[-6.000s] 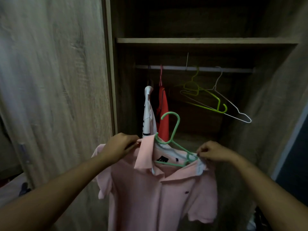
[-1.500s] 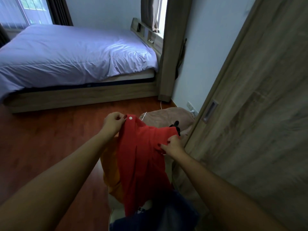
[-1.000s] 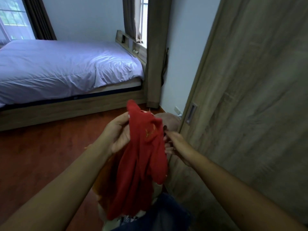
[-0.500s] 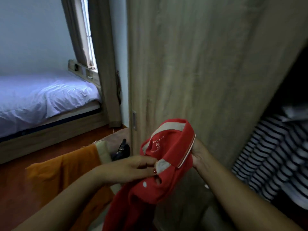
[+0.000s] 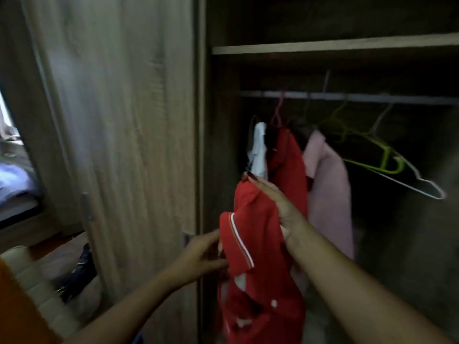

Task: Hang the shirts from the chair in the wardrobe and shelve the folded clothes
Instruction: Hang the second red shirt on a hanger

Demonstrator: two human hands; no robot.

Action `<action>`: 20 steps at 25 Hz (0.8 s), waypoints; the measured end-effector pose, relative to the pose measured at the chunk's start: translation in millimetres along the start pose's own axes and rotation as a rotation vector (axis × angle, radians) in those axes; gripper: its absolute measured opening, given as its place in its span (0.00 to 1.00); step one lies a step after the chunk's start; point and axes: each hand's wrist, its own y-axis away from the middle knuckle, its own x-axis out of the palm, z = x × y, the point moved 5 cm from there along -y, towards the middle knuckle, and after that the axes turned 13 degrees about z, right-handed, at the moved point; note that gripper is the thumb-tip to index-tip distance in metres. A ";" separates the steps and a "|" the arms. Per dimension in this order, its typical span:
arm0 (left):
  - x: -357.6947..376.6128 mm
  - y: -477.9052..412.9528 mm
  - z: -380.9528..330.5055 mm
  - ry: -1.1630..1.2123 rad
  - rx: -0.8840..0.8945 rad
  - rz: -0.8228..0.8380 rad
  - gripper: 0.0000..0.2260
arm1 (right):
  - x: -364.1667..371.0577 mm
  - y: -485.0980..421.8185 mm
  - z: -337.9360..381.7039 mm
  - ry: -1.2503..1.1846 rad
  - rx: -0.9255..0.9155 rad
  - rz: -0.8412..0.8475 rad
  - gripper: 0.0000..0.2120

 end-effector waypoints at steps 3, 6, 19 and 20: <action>55.4 -24.2 -14.5 0.006 0.065 -0.044 0.07 | -33.6 26.0 39.9 0.045 -0.068 -0.106 0.05; 90.9 -45.4 -41.6 0.133 0.137 -0.122 0.08 | -59.8 43.3 77.4 -0.038 -0.133 -0.153 0.18; 32.2 -78.3 -64.0 -0.224 0.255 -0.141 0.14 | -117.0 108.5 197.9 0.273 -0.540 -0.472 0.08; 14.2 -77.1 -65.3 -0.325 0.231 -0.192 0.16 | -124.1 112.0 196.4 0.287 -0.561 -0.518 0.04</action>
